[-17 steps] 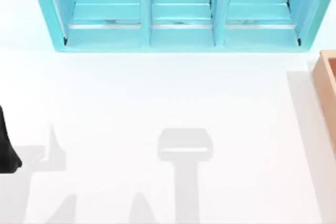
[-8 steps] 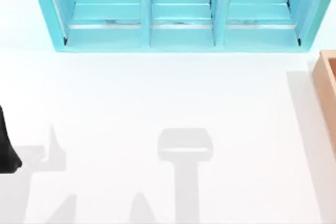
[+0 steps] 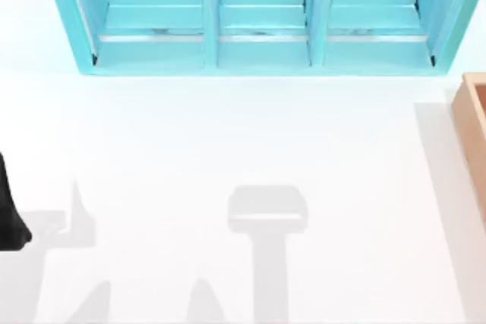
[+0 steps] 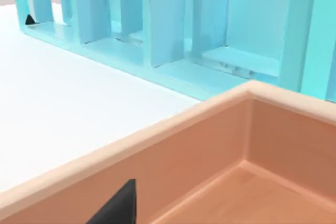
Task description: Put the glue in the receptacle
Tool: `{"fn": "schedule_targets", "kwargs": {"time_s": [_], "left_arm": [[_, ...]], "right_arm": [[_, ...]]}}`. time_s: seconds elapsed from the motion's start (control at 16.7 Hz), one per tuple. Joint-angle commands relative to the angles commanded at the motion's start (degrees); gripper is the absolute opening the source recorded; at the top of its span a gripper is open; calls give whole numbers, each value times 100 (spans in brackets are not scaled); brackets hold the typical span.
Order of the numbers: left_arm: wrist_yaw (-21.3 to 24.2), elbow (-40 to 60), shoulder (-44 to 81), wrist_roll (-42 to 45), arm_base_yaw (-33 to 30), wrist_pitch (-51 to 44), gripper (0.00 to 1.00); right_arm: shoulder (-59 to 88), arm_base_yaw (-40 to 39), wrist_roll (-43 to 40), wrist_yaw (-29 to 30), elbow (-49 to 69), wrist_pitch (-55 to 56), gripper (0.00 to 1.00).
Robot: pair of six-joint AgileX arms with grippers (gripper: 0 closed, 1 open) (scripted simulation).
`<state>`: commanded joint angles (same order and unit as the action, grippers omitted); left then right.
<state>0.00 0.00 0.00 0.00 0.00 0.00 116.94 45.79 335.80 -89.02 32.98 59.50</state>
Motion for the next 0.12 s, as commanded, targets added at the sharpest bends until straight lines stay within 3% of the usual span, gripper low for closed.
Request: {"fn": "schedule_targets", "kwargs": {"time_s": [0.12], "left_arm": [[0, 0, 0, 0, 0, 0, 100]], "right_arm": [[0, 0, 0, 0, 0, 0, 100]]}}
